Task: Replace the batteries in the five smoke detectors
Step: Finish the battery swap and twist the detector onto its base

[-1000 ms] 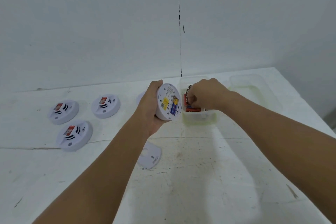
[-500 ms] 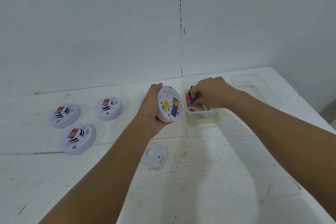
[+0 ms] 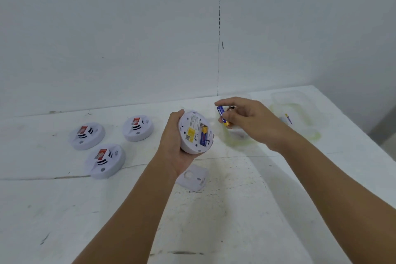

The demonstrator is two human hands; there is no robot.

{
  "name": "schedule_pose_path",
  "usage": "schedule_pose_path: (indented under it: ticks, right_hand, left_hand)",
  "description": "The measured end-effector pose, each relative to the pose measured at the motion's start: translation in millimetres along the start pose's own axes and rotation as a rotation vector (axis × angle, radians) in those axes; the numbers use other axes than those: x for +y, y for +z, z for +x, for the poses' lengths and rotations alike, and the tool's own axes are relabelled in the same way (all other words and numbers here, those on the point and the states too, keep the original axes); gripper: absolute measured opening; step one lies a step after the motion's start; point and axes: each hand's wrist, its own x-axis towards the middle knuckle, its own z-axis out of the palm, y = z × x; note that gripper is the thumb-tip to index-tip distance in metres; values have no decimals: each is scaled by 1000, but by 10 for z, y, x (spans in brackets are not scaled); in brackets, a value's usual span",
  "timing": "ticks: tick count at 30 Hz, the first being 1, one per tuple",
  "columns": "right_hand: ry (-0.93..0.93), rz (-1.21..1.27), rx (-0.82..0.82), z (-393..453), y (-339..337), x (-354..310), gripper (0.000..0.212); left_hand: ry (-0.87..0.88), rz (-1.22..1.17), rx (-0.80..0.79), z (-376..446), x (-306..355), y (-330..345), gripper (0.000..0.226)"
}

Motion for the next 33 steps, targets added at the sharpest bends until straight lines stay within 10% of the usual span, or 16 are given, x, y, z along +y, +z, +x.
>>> schedule_pose_path:
  ticks: [13, 33]
  right_hand:
    - [254, 534, -31, -327, 683, 92, 28]
    - [-49, -6, 163, -422, 1208, 168, 10]
  left_hand:
    - [-14, -88, -71, -173, -106, -302, 55]
    - [45, -31, 33, -322, -93, -441, 55]
